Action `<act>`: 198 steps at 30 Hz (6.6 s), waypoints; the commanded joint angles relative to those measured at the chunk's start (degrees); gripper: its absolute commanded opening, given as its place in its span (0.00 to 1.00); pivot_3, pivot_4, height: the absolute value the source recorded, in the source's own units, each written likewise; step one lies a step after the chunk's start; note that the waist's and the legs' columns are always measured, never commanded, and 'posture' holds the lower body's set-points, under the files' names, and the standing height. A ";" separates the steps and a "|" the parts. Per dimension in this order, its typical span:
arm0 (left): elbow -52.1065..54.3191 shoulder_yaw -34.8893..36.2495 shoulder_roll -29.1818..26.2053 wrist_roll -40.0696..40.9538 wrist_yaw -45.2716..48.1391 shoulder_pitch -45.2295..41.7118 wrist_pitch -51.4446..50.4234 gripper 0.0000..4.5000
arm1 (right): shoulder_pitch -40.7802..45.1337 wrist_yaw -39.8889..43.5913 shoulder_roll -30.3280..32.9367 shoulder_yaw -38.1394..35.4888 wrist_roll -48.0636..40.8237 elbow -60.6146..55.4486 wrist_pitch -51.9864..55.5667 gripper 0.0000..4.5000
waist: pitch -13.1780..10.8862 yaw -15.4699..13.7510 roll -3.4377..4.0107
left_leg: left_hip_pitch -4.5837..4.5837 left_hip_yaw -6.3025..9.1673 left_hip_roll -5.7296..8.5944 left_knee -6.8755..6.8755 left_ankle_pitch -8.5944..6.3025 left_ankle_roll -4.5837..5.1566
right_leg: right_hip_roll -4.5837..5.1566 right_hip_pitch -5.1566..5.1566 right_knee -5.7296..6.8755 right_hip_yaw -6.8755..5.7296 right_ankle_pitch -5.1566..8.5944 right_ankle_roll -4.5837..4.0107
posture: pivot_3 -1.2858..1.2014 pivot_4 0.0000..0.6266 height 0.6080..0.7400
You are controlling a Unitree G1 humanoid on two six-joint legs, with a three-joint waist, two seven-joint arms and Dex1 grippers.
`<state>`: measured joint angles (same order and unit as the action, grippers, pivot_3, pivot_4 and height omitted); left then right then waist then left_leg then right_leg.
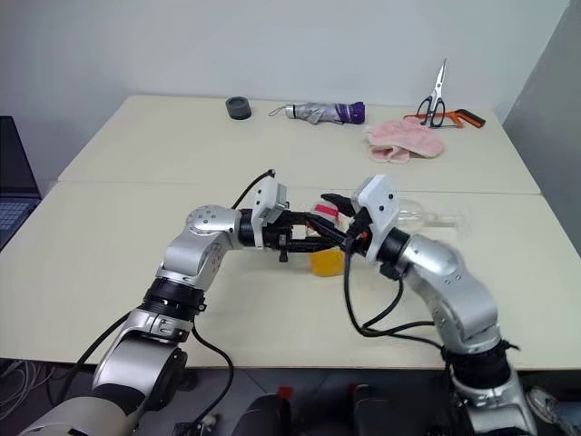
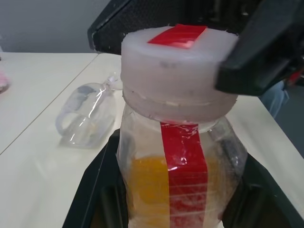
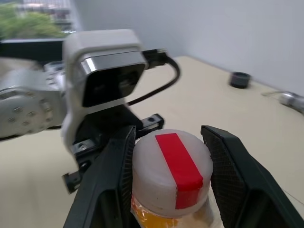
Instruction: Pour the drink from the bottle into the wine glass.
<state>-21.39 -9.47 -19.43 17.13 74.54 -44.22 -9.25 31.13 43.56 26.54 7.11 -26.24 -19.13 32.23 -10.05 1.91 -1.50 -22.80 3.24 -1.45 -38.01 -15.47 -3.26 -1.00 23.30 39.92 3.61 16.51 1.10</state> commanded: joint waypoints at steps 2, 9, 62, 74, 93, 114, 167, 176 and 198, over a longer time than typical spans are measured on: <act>0.64 1.58 -0.61 0.78 0.30 -2.75 0.92 0.42 | 8.57 13.18 2.91 2.47 1.18 13.07 -5.11 0.41 | 0.00 0.31 0.00 | 0.02 0.01 -0.04 0.03 0.00 0.00 | -0.04 0.00 0.00 0.00 0.00 -0.01 | 0.52 0.24 1.00; 1.69 2.01 -0.90 0.77 -0.82 -1.65 0.32 0.42 | 5.25 7.09 2.74 -2.75 1.78 10.73 -6.37 0.58 | -0.01 -0.04 0.01 | -0.08 0.03 -0.05 0.03 -0.01 0.01 | 0.06 0.01 -0.06 -0.02 0.00 -0.01 | 0.52 0.24 1.00; -0.91 2.59 -1.36 1.49 1.41 -3.70 1.07 0.41 | 12.82 13.84 -0.30 0.44 0.99 18.15 -3.10 0.42 | -0.06 0.31 0.08 | -0.03 0.05 -0.06 0.02 0.00 0.00 | -0.05 0.04 0.04 -0.02 0.00 -0.01 | 0.52 0.24 1.00; 1.22 3.24 -1.15 1.58 0.24 -1.75 -0.18 0.41 | 1.02 0.27 -1.34 -6.08 -2.83 -2.98 2.10 0.96 | -0.07 -0.16 0.09 | -0.13 0.09 -0.08 0.01 0.00 0.00 | 0.15 0.05 0.01 -0.01 0.00 -0.01 | 0.52 0.24 1.00; -1.27 3.27 -0.60 0.90 0.38 -3.27 0.84 0.41 | -2.62 -16.28 -6.91 1.49 13.27 -7.14 -5.37 0.96 | -0.07 -0.03 0.09 | -0.07 0.03 -0.01 -0.01 0.01 -0.01 | 0.03 0.05 0.04 0.03 0.00 -0.01 | 0.52 0.24 1.00; -1.04 3.59 -1.31 0.73 -0.15 -2.76 0.96 0.41 | -4.96 -17.97 -3.81 -4.44 11.67 -7.45 -4.18 0.96 | -0.07 -0.01 0.09 | -0.06 0.02 -0.01 -0.01 0.01 0.00 | 0.02 0.05 0.04 0.03 0.00 -0.01 | 0.52 0.24 1.00; -1.85 3.62 -2.02 0.08 1.20 -3.80 2.23 0.40 | -2.97 -9.64 2.18 -7.89 -7.18 -10.85 7.93 0.96 | -0.07 -0.04 0.08 | -0.07 0.02 0.00 -0.01 0.00 0.00 | 0.00 0.05 0.04 0.03 0.00 -0.01 | 0.52 0.24 1.00; -1.87 3.69 -1.96 0.12 1.13 -3.78 2.39 0.40 | -1.75 -8.59 3.07 -8.06 -6.63 -9.57 7.13 0.96 | -0.07 -0.04 0.08 | -0.07 0.02 0.00 -0.01 0.00 0.00 | 0.01 0.05 0.04 0.03 0.00 -0.01 | 0.52 0.24 1.00; -1.35 3.64 -1.78 0.29 1.06 -3.78 2.14 0.40 | 0.71 -7.53 1.40 -2.85 0.76 -5.03 0.49 0.96 | -0.07 -0.04 0.08 | -0.07 0.02 0.00 -0.01 0.00 0.00 | 0.01 0.05 0.04 0.03 0.00 -0.01 | 0.52 0.24 1.00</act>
<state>-25.25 -6.53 -21.13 16.60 75.60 -46.56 -8.13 30.49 35.26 28.00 4.22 -25.88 -23.39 34.46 -10.12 1.88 -1.42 -22.87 3.26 -1.45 -38.03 -15.47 -3.26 -0.98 23.35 39.96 3.64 16.51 1.10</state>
